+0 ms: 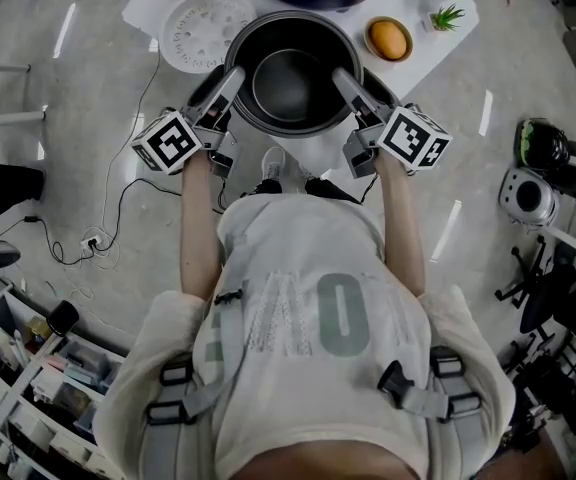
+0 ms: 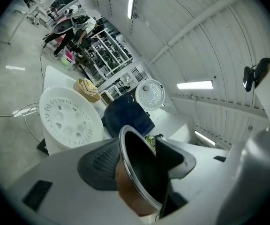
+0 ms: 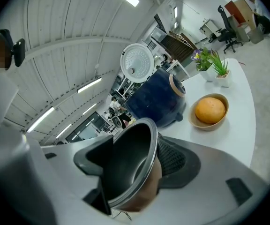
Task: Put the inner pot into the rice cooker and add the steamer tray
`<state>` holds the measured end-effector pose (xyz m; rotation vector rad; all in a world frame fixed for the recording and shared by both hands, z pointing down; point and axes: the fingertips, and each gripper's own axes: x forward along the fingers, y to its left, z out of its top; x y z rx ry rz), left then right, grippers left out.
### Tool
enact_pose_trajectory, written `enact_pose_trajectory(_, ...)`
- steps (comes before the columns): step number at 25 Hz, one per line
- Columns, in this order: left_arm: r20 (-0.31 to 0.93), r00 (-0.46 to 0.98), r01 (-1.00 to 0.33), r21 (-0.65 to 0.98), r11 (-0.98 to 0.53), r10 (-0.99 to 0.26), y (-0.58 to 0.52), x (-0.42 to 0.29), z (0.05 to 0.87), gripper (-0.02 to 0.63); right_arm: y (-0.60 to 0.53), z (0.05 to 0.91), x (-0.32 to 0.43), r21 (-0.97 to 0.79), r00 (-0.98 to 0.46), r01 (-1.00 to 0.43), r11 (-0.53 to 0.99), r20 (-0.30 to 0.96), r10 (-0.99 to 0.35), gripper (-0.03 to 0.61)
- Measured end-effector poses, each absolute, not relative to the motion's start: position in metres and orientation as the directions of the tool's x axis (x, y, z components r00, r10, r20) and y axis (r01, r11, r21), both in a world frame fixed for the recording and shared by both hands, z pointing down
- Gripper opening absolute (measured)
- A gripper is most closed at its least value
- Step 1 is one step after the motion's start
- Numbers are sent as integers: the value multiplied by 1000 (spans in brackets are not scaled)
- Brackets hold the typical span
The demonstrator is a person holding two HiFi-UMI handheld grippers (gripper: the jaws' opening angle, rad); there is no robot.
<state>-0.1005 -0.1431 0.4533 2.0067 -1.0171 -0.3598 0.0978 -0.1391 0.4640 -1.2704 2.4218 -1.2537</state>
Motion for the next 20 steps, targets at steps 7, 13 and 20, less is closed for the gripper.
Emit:
enact_pose_trajectory(7,107,641,-519,789,-327,-760,-139,-98,450,249,-138,464,98,-712,-629,-635,299,254,-734,288)
enact_pose_trajectory(13,87,646,-526,771,-359,-758,-139,-99,439,249,-139,448,100,-713,-622,-629,311,221,-751,273)
enact_pose_trajectory(20,14,637,-530,734,-424,-771,-141,-99,400,249,-138,412,98,-604,-629,-680,415,191,-753,256)
